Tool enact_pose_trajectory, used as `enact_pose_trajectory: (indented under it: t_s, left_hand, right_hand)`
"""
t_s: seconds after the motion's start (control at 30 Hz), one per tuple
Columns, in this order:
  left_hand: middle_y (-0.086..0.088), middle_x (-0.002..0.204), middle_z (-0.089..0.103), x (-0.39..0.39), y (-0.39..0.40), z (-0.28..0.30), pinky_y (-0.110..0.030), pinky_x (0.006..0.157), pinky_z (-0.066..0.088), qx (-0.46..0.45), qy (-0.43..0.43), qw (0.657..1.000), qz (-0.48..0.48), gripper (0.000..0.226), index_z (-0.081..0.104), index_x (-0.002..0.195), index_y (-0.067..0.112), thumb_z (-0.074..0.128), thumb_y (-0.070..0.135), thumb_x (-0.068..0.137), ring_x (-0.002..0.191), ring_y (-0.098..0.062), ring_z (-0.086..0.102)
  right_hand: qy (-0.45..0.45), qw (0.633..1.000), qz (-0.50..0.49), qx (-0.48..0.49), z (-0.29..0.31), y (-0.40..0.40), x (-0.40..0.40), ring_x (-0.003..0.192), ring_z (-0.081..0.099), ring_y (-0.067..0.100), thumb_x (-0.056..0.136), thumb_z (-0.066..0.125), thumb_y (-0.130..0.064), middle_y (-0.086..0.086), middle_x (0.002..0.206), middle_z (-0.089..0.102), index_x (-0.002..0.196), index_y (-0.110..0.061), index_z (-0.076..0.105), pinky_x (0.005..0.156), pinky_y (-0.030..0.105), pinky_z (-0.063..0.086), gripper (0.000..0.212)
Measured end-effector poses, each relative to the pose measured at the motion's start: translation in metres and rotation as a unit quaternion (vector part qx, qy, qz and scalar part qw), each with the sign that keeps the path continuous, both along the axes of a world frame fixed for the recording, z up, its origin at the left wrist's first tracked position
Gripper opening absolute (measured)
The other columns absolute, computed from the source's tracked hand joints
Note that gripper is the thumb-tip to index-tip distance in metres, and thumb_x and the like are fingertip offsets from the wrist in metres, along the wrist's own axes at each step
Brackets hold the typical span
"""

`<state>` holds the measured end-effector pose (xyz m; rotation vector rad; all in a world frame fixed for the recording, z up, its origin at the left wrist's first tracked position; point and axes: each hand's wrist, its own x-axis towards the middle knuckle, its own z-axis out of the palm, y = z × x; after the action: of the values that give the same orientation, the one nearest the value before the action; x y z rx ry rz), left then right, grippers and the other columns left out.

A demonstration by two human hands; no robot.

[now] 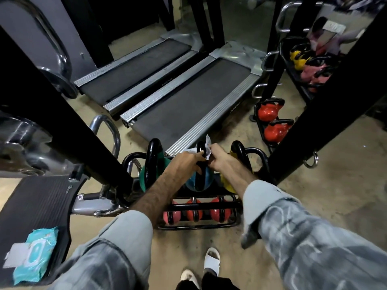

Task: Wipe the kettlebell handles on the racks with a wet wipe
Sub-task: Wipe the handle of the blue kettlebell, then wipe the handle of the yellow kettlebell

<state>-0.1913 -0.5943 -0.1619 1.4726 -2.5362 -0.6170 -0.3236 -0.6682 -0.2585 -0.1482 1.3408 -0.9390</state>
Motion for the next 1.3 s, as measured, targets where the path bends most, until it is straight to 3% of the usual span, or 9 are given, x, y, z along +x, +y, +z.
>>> enact_pose_trajectory:
  t_s: [0.13, 0.23, 0.37, 0.6, 0.77, 0.83, 0.97, 1.2, 1.3]
  left_hand:
    - [-0.003, 0.096, 0.072, 0.003, 0.009, -0.008, -0.032, 0.074, 0.049, 0.013, 0.045, 0.997, 0.058, 0.042, 0.062, 0.117, 0.026, 0.069, 0.013, 0.077, 0.085, -0.024, 0.066]
    - [-0.004, 0.110, 0.070, 0.002, 0.009, -0.010, -0.032, 0.080, 0.048, 0.008, 0.048, 0.997, 0.068, 0.043, 0.065, 0.116, 0.019, 0.073, 0.015, 0.074, 0.095, -0.026, 0.065]
    - [-0.008, 0.100, 0.071, -0.009, 0.006, -0.002, -0.037, 0.077, 0.050, -0.024, 0.023, 0.997, 0.064, 0.027, 0.069, 0.102, 0.017, 0.072, 0.022, 0.075, 0.092, -0.029, 0.064]
    - [-0.004, 0.108, 0.067, -0.080, 0.004, -0.002, -0.037, 0.080, 0.051, -0.057, 0.083, 0.993, -0.059, 0.024, 0.067, 0.103, 0.015, 0.057, 0.008, 0.083, 0.101, -0.025, 0.062]
    - [-0.013, 0.127, 0.058, -0.119, -0.005, -0.010, -0.041, 0.095, 0.046, -0.001, 0.054, 0.995, -0.083, 0.036, 0.063, 0.119, 0.011, 0.065, 0.016, 0.083, 0.120, -0.028, 0.052]
    - [-0.012, 0.123, 0.061, -0.128, -0.013, -0.008, -0.036, 0.089, 0.048, 0.012, 0.030, 0.997, -0.071, 0.036, 0.067, 0.112, 0.013, 0.072, 0.021, 0.076, 0.117, -0.028, 0.054]
    - [-0.005, 0.094, 0.066, -0.135, -0.029, 0.004, -0.025, 0.064, 0.040, 0.019, -0.006, 0.999, -0.032, 0.033, 0.071, 0.087, 0.019, 0.084, 0.024, 0.056, 0.088, -0.025, 0.062]
    - [-0.007, 0.093, 0.062, -0.139, -0.034, 0.002, -0.026, 0.064, 0.039, 0.024, -0.015, 0.999, -0.046, 0.035, 0.069, 0.082, 0.016, 0.086, 0.022, 0.052, 0.092, -0.026, 0.058]
    - [-0.004, 0.089, 0.064, -0.137, -0.035, 0.001, -0.026, 0.063, 0.038, 0.033, -0.006, 0.999, -0.042, 0.035, 0.068, 0.083, 0.019, 0.086, 0.025, 0.054, 0.084, -0.024, 0.060]
  right_hand:
    - [0.176, 0.980, 0.068, -0.069, 0.059, 0.059, -0.013, 0.071, 0.062, 0.020, 0.091, 0.061, -0.014, 0.011, 0.083, 0.065, 0.082, -0.009, 0.066, 0.072, 0.032, 0.052, 0.012]
    - [0.278, 0.946, 0.040, -0.163, 0.073, 0.088, -0.041, 0.079, 0.063, 0.013, 0.090, 0.064, -0.021, 0.002, 0.092, 0.068, 0.093, -0.017, 0.067, 0.069, 0.022, 0.048, 0.005]
    - [0.405, 0.890, -0.020, -0.210, 0.080, 0.119, -0.087, 0.090, 0.065, 0.009, 0.086, 0.070, -0.026, -0.007, 0.096, 0.069, 0.111, -0.024, 0.064, 0.080, 0.024, 0.050, 0.027]
    - [0.486, 0.839, -0.080, -0.232, 0.045, 0.179, -0.132, 0.087, 0.068, 0.009, 0.087, 0.066, -0.015, -0.004, 0.096, 0.075, 0.099, -0.024, 0.075, 0.086, 0.032, 0.055, 0.017]
    - [0.481, 0.852, 0.010, -0.208, 0.015, 0.204, -0.106, 0.100, 0.059, 0.001, 0.097, 0.055, -0.012, 0.003, 0.116, 0.070, 0.120, -0.010, 0.068, 0.075, -0.005, 0.036, 0.027]
    - [0.479, 0.853, -0.005, -0.208, 0.002, 0.208, -0.103, 0.099, 0.060, 0.000, 0.096, 0.053, -0.007, 0.005, 0.115, 0.070, 0.124, -0.013, 0.066, 0.079, -0.002, 0.039, 0.031]
    - [0.497, 0.840, -0.026, -0.218, -0.008, 0.197, -0.095, 0.091, 0.065, 0.018, 0.092, 0.059, -0.014, 0.012, 0.102, 0.070, 0.130, -0.028, 0.060, 0.081, 0.029, 0.051, 0.041]
    - [0.423, 0.872, -0.069, -0.236, -0.013, 0.190, -0.089, 0.091, 0.062, 0.015, 0.091, 0.044, -0.054, 0.009, 0.109, 0.069, 0.132, -0.051, 0.044, 0.077, 0.031, 0.049, 0.041]
    - [0.388, 0.887, -0.110, -0.224, -0.024, 0.213, -0.085, 0.105, 0.061, 0.003, 0.097, 0.054, -0.039, -0.001, 0.118, 0.069, 0.128, -0.029, 0.061, 0.085, 0.020, 0.047, 0.034]
